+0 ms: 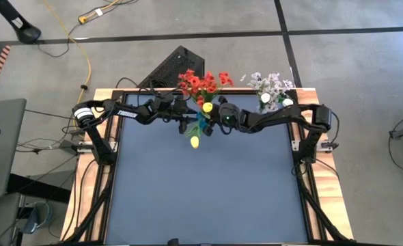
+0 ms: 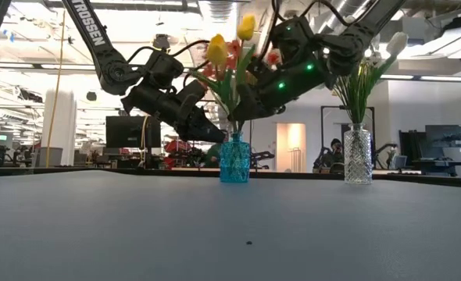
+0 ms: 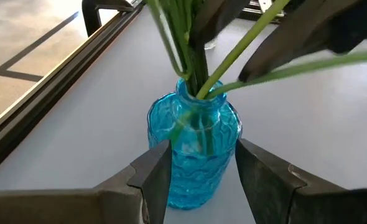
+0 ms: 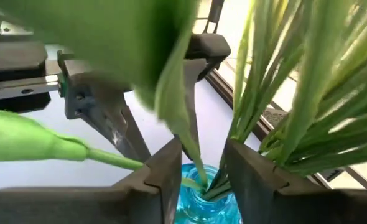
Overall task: Sort flowers into vase by color
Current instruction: Put the yellow flower into the blue vase
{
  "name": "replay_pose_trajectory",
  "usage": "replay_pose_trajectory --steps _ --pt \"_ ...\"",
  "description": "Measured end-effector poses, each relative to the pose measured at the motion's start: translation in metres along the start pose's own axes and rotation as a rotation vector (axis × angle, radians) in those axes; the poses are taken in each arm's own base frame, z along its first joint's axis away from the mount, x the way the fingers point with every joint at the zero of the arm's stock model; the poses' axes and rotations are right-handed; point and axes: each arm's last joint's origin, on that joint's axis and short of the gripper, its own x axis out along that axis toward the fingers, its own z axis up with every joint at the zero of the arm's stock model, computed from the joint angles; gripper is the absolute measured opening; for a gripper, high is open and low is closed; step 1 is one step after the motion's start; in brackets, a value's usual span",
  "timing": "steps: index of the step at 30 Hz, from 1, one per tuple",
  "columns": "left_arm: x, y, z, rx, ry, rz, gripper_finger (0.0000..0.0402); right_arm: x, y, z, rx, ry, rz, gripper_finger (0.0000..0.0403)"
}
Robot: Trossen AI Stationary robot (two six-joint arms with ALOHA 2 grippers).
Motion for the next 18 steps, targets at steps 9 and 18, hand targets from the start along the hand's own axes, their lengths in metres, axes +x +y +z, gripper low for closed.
replay_pose_trajectory --steps 9,18 --pt "0.000 0.000 0.001 -0.005 -0.008 0.000 0.0166 -0.025 -0.005 0.019 -0.016 0.032 0.011 0.0177" --pt "0.000 0.000 0.001 -0.022 -0.009 0.000 0.0166 -0.037 -0.009 0.019 -0.077 0.118 0.019 0.0177"
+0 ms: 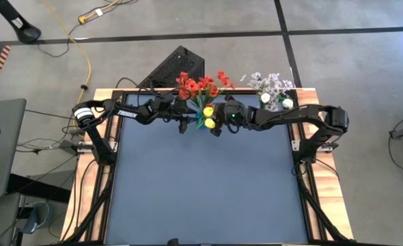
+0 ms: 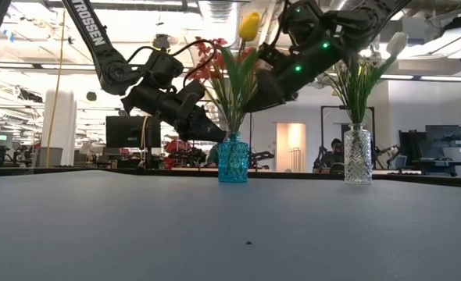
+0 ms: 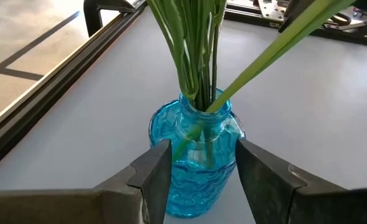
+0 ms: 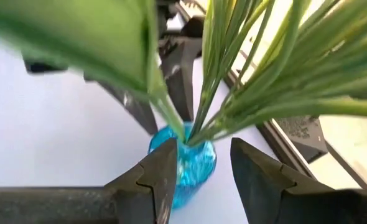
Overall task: Sort flowers into vase by color
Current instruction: Put the yellow flower into the blue vase, then return to Home Position
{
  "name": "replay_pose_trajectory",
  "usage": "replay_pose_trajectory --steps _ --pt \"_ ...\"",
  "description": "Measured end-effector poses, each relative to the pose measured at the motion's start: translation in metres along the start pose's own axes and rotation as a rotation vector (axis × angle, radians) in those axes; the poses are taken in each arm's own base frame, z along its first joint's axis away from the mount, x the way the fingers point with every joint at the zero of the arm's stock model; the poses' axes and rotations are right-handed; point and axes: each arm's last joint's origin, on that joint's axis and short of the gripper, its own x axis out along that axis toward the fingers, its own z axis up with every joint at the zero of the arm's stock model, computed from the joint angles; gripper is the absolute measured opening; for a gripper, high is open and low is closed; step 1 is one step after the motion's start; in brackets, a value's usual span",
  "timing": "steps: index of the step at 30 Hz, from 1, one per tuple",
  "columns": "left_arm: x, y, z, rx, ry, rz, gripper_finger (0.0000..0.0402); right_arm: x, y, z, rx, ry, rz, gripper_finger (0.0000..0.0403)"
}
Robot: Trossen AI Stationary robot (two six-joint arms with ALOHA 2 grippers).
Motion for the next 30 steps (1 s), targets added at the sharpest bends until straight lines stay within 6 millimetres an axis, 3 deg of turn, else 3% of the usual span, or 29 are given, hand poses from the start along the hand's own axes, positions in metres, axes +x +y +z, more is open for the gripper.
replay_pose_trajectory --steps 7,12,21,26,30 --pt "-0.003 0.000 0.002 -0.008 0.014 0.002 0.0166 -0.001 0.001 -0.008 -0.024 0.086 0.011 0.0177" --pt "-0.024 -0.003 0.014 -0.030 0.072 0.010 0.0166 -0.011 0.005 -0.010 -0.042 0.148 0.033 0.0177" --pt "-0.079 -0.030 0.038 -0.021 0.197 0.008 0.0166 -0.065 0.006 0.002 0.011 0.214 0.079 0.0177" --pt "-0.108 -0.056 0.057 0.029 0.129 -0.034 0.0166 -0.097 0.011 0.009 0.046 0.199 0.123 0.0177" --pt "-0.126 -0.080 0.056 0.074 0.053 -0.098 0.0166 -0.119 0.022 0.016 0.038 0.152 0.206 0.0177"
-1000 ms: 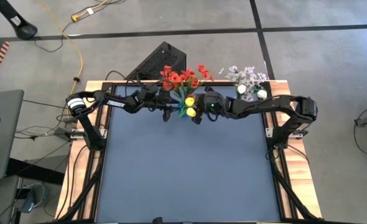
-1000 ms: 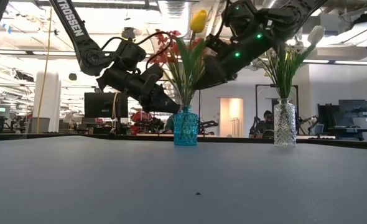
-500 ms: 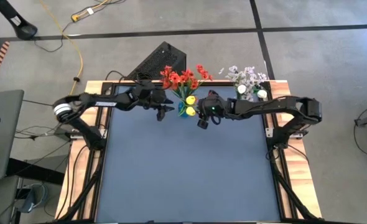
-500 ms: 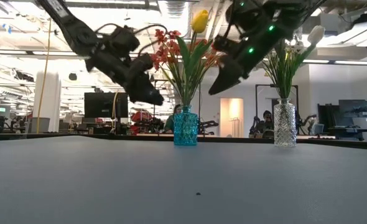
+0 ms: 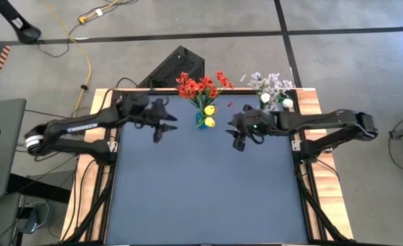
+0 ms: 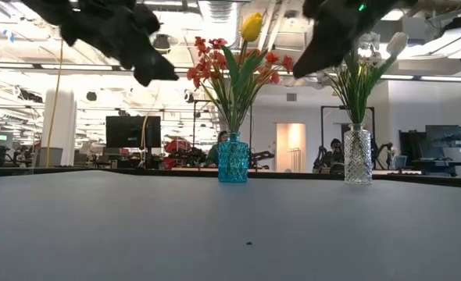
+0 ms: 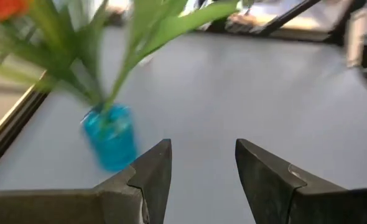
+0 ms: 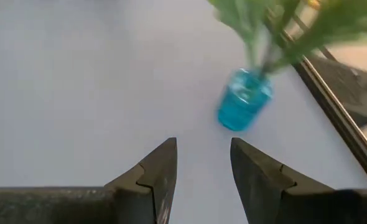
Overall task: Sort flowers into vase by color
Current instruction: Return to Home Position
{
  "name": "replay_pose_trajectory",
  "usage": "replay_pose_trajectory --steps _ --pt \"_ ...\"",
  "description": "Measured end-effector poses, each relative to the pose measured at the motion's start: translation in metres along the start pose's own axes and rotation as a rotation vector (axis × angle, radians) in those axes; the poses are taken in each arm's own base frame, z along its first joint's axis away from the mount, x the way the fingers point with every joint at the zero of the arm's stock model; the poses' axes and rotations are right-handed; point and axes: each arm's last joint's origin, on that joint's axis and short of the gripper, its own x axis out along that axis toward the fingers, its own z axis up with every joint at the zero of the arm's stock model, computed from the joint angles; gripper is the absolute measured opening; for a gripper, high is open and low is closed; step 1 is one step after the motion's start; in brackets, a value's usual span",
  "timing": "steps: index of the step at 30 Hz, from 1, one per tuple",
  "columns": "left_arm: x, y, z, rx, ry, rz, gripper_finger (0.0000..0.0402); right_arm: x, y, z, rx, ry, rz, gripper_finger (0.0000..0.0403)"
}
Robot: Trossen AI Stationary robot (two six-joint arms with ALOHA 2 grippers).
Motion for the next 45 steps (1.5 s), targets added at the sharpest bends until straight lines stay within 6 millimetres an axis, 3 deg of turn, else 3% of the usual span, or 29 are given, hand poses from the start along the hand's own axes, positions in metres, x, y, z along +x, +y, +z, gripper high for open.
replay_pose_trajectory --steps 5,8,11,19,27,37,45 --pt "-0.014 -0.035 -0.009 0.084 -0.208 -0.139 0.0166 -0.020 0.024 -0.001 -0.071 -0.057 0.098 0.0177" --pt "-0.023 -0.052 -0.019 0.147 -0.345 -0.223 0.0166 -0.028 0.034 -0.015 -0.139 -0.089 0.145 0.0171" --pt "-0.032 -0.058 -0.033 0.146 -0.424 -0.192 0.0166 -0.031 0.033 -0.033 -0.117 -0.162 0.155 0.0151" --pt "-0.052 -0.058 -0.062 0.111 -0.486 -0.082 0.0166 -0.037 0.013 -0.076 0.022 -0.264 0.147 0.0078" --pt "-0.064 -0.055 -0.084 0.006 -0.542 -0.042 0.0166 -0.044 0.001 -0.101 0.059 -0.298 0.130 0.0019" --pt "-0.064 -0.051 -0.105 -0.066 -0.546 0.069 0.0166 -0.039 -0.012 -0.134 0.134 -0.345 0.176 0.0031" --pt "-0.063 -0.050 -0.110 -0.092 -0.524 0.095 0.0166 -0.030 -0.026 -0.156 0.166 -0.373 0.158 0.0021"
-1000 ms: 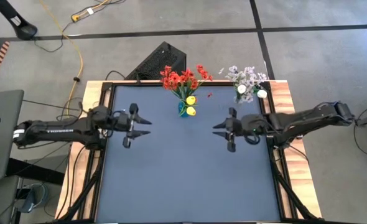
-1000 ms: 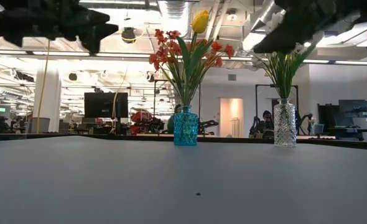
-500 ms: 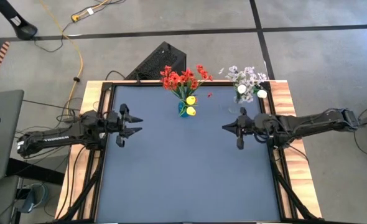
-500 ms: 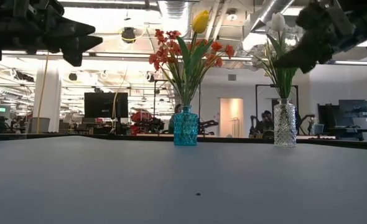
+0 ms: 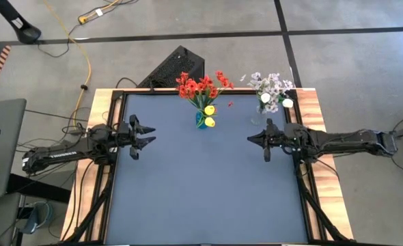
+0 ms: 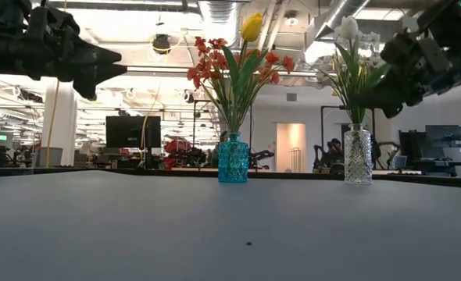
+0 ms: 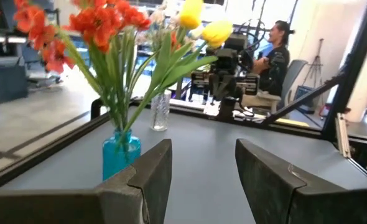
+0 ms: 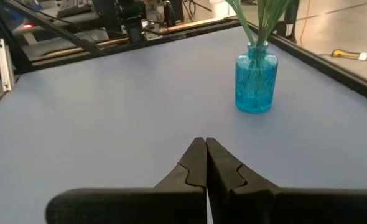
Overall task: Sort flowers into vase by color
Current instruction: Return to Home Position
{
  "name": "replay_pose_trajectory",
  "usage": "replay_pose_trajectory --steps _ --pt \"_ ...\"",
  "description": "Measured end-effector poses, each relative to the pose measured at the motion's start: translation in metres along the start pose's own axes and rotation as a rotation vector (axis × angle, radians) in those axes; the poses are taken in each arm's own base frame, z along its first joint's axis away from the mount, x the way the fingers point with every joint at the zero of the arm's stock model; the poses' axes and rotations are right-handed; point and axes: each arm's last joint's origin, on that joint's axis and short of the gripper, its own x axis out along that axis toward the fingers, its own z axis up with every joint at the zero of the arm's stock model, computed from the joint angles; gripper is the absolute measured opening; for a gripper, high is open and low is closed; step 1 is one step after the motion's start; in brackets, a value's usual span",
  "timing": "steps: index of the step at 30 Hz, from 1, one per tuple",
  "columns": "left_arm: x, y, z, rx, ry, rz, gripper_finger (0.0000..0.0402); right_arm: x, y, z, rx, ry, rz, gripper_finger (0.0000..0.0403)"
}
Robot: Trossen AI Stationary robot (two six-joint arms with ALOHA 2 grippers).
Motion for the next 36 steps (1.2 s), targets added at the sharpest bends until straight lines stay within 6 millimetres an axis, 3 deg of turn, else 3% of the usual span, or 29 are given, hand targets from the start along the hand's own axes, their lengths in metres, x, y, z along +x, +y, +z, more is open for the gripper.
replay_pose_trajectory --steps 11,17,31,36 --pt "0.000 0.002 -0.003 -0.061 0.030 0.041 0.0166 -0.002 -0.020 -0.021 0.035 -0.026 0.009 0.0023" --pt "0.000 0.001 -0.009 -0.129 0.086 0.027 0.0166 -0.005 -0.022 -0.023 0.020 -0.010 -0.013 0.0026" --pt "0.000 0.003 -0.007 -0.108 0.061 0.079 0.0166 -0.014 -0.026 -0.020 -0.031 -0.057 -0.056 0.0025" --pt "0.000 0.003 -0.007 -0.100 0.062 0.080 0.0166 -0.013 -0.030 -0.021 -0.004 -0.179 -0.101 0.0025"
